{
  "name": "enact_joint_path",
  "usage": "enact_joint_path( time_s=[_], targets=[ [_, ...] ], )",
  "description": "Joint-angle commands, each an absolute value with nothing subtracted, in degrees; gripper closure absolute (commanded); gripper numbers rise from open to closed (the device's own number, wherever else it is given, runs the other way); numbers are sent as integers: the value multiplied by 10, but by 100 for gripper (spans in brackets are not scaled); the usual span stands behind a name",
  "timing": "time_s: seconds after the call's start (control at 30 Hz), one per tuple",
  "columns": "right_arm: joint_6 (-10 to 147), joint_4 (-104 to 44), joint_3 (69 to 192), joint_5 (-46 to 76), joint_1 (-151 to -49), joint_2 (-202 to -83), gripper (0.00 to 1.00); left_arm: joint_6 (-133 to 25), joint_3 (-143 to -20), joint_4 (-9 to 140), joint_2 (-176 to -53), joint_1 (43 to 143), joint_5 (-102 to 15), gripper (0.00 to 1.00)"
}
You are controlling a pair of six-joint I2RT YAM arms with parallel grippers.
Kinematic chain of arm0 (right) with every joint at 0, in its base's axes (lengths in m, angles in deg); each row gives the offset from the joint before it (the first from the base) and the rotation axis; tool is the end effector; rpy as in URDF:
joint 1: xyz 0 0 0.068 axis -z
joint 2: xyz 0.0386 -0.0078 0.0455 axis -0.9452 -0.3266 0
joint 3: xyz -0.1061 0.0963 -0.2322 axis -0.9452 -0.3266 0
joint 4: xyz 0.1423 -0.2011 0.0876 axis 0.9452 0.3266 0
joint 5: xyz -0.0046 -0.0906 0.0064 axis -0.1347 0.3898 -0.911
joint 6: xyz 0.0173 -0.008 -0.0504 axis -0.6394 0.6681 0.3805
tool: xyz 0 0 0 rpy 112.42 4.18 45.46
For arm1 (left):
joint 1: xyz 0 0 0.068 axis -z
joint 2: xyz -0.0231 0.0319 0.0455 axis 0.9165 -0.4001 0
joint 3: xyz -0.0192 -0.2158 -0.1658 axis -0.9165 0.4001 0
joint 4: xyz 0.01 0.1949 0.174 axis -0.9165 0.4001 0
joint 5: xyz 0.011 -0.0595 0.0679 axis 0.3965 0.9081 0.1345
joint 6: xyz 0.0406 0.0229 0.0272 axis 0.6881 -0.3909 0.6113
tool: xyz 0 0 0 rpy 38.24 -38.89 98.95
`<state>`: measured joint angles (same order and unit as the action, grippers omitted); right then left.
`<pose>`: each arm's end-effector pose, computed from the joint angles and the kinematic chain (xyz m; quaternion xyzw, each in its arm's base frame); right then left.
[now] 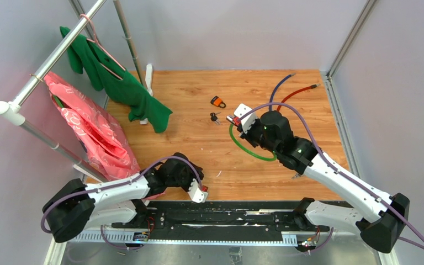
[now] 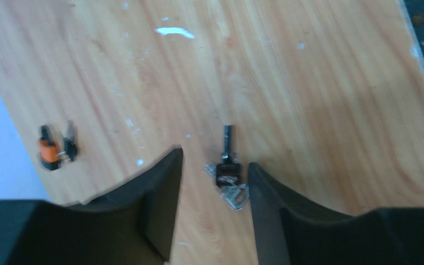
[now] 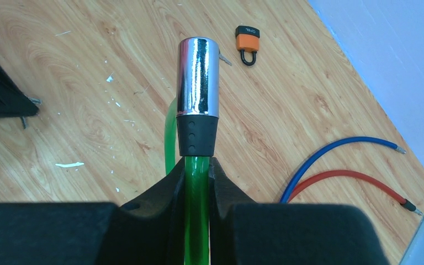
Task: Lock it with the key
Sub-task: Place the key at the center of the board.
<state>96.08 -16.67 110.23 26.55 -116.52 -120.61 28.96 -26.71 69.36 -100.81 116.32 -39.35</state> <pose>0.1674 0.1674 0.3495 -0.4247 0.6887 0.1010 0.5788 0.1159 -0.1495 0.1405 0.8238 0.4134 -0.0287 0.3869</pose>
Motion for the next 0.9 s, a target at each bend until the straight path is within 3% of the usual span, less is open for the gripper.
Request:
enact_joint_path(
  time_s=[0.0, 0.23, 0.4, 0.57, 0.87],
  targets=[
    [951, -189, 1104, 251, -1160, -1193, 100, 297, -266, 725, -991, 1166, -369, 38],
    [883, -175, 1132, 207, -1160, -1219, 100, 187, -367, 867, -919, 1166, -308, 17],
    [781, -166, 1176, 133, -1160, -1270, 100, -104, -438, 881, -853, 1157, -394, 17],
    [645, -236, 1183, 51, -1160, -1333, 100, -359, -469, 886, -768, 1073, -428, 17],
    [409, -470, 1168, -44, -1172, -1492, 100, -560, -373, 820, -604, 929, -438, 13]
  ],
)
